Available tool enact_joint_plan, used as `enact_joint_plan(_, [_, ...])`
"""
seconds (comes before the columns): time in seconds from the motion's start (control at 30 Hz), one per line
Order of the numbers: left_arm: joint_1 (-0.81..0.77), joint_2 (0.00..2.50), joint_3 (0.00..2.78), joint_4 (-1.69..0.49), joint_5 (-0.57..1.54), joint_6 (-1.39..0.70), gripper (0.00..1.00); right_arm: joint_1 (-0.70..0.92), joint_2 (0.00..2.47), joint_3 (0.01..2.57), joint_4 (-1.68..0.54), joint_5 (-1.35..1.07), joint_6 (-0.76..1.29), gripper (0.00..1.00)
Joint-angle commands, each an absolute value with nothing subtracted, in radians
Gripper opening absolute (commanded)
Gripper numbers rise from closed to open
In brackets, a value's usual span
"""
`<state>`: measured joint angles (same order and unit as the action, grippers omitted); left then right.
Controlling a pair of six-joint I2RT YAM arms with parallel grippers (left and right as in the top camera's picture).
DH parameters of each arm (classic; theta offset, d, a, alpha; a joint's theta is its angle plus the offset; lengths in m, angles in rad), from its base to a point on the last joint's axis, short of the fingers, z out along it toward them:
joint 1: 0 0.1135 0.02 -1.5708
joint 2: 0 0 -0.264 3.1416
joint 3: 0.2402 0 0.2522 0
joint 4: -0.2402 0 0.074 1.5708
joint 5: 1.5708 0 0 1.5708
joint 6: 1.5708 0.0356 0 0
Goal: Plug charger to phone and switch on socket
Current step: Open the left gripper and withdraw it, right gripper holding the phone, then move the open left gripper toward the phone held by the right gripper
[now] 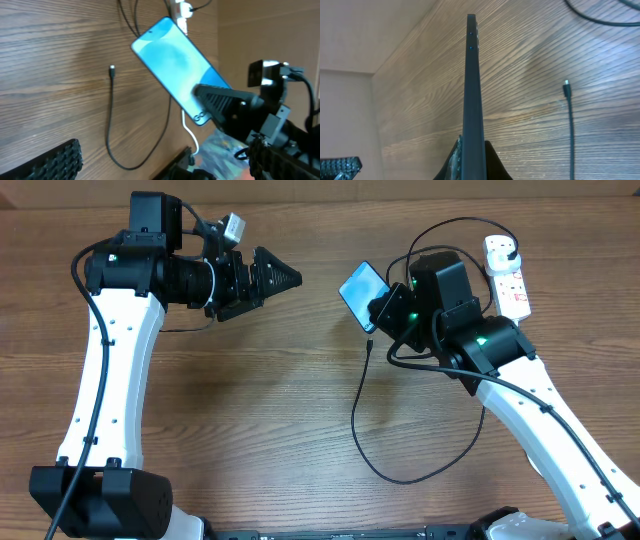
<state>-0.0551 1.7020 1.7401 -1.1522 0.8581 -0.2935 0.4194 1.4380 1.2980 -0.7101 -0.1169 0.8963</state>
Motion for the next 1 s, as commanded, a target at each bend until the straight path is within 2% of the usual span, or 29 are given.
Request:
enact_joint_plan(0.0, [-0.051,1.700,1.749,-1.152,0.786,-0.279,1.00,0.404,1.404,1.344,-0.703,-0.099,0.889,0.04])
enact_joint_plan(0.1, [-0.051,1.700,1.750,-1.152,0.698,-0.295,1.00,0.402,1.405,1.344,-0.704,-0.094,0.889,0.04])
enact_joint_plan(0.3, [-0.056,1.700,1.749,-1.159,0.694,-0.292,1.00,0.402,1.406,1.342,-0.705,-0.086,0.899,0.04])
enact_joint_plan(0.47, [-0.051,1.719,1.749,-1.153,0.709,-0.337,1.00,0.402,1.406,1.342,-0.706,-0.068,1.000,0.04])
enact_joint_plan(0.7, [-0.053,1.818,1.747,-1.121,0.991,-0.367,1.00,0.403,1.406,1.341,-0.700,-0.072,1.101,0.04])
enact_joint_plan(0.97, [-0.054,1.929,1.747,-1.112,1.190,-0.422,0.97,0.405,1.406,1.341,-0.624,-0.163,1.160,0.04])
